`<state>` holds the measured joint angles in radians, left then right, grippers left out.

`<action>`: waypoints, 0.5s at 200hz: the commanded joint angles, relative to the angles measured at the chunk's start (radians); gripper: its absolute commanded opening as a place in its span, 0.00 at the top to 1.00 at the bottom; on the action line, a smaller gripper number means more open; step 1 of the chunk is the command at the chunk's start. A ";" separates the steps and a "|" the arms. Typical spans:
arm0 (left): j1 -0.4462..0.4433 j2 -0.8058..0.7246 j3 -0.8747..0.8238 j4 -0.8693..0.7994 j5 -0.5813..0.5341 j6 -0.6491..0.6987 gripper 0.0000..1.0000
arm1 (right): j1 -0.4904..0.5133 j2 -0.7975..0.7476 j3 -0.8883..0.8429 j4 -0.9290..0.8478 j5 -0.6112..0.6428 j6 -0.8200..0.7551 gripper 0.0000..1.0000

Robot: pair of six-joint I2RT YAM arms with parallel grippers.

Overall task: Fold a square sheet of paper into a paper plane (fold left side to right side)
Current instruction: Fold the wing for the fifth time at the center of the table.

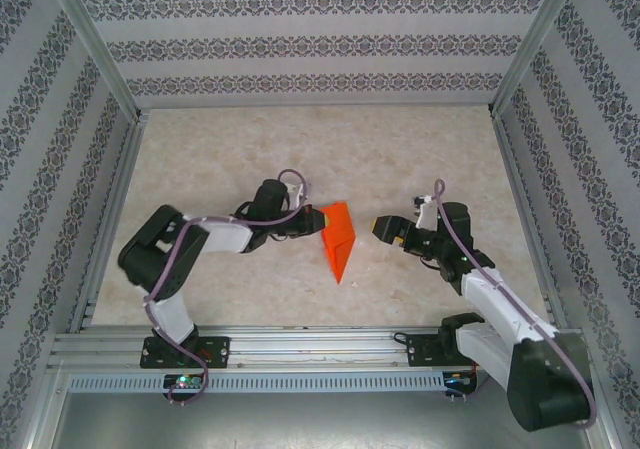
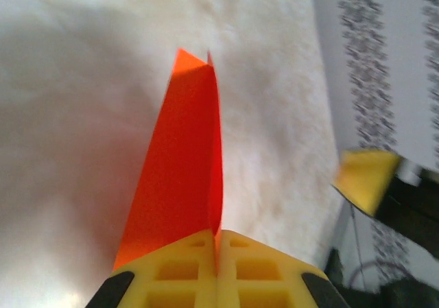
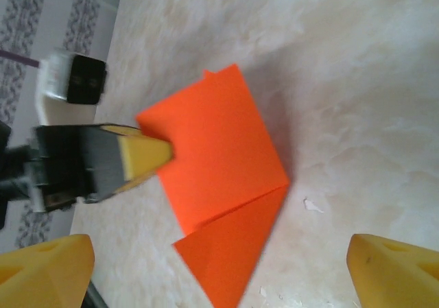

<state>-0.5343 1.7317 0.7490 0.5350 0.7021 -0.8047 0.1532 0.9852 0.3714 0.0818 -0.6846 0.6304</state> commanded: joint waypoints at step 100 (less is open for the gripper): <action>0.048 -0.149 -0.139 0.180 0.287 0.087 1.00 | 0.181 0.355 0.167 0.224 -0.318 -0.126 0.31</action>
<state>-0.4953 1.5974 0.6029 0.6979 0.9691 -0.7631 0.3325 1.3186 0.4908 0.2619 -0.9352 0.5274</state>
